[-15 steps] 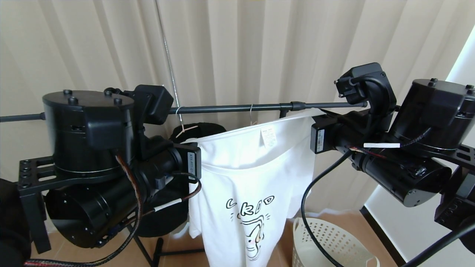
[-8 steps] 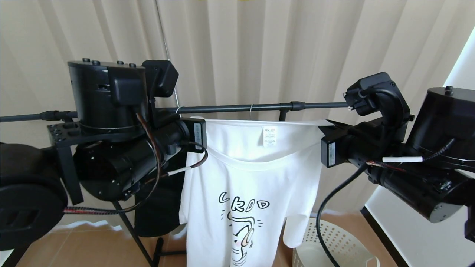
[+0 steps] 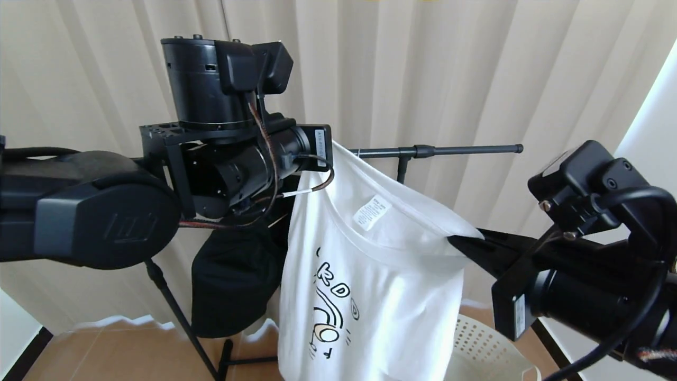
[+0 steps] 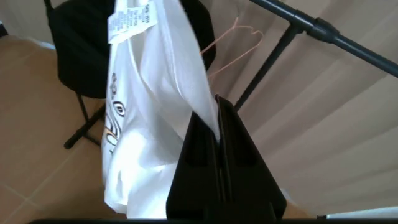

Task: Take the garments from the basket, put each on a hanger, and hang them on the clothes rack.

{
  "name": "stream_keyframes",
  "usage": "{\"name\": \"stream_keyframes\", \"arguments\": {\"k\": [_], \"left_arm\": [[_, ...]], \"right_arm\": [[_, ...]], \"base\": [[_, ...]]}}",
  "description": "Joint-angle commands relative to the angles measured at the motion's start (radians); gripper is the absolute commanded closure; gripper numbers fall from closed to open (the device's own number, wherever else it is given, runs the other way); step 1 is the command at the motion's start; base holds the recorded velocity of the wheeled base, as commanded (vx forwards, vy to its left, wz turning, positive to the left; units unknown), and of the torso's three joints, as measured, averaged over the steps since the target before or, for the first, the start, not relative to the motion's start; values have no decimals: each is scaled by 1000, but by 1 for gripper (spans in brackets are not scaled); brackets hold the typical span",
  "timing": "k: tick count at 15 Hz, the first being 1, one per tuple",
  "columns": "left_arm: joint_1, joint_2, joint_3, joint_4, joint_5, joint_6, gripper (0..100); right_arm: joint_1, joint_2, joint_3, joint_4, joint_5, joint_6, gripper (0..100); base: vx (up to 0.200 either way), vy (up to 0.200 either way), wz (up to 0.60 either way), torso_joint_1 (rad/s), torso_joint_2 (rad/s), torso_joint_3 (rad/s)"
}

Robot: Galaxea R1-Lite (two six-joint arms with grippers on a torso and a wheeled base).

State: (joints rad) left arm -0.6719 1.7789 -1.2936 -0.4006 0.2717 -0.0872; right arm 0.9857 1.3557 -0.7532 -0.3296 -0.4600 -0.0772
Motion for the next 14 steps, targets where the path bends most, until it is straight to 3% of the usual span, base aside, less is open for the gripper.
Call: {"name": "stream_keyframes", "arguments": {"k": [1,4,8,14], "left_arm": [[-3,76,-79,2,-28,0,100],[-5,94,-112,11,-101,0,100],[-8,114,-144,34,-143,-2,100],[9,108,-142,59,-135,-3,100]], "right_arm": [[85,63,-26,-6,0,80,100],[117,137,-75,-8,0,177,100],[142,209,-170,-6,-2,327,100],[128,189,-163,14,-9,310,100]], "base": [[0,0,0,0,0,0],[0,0,0,0,0,0],[0,0,0,0,0,0],[0,0,0,0,0,0]]}}
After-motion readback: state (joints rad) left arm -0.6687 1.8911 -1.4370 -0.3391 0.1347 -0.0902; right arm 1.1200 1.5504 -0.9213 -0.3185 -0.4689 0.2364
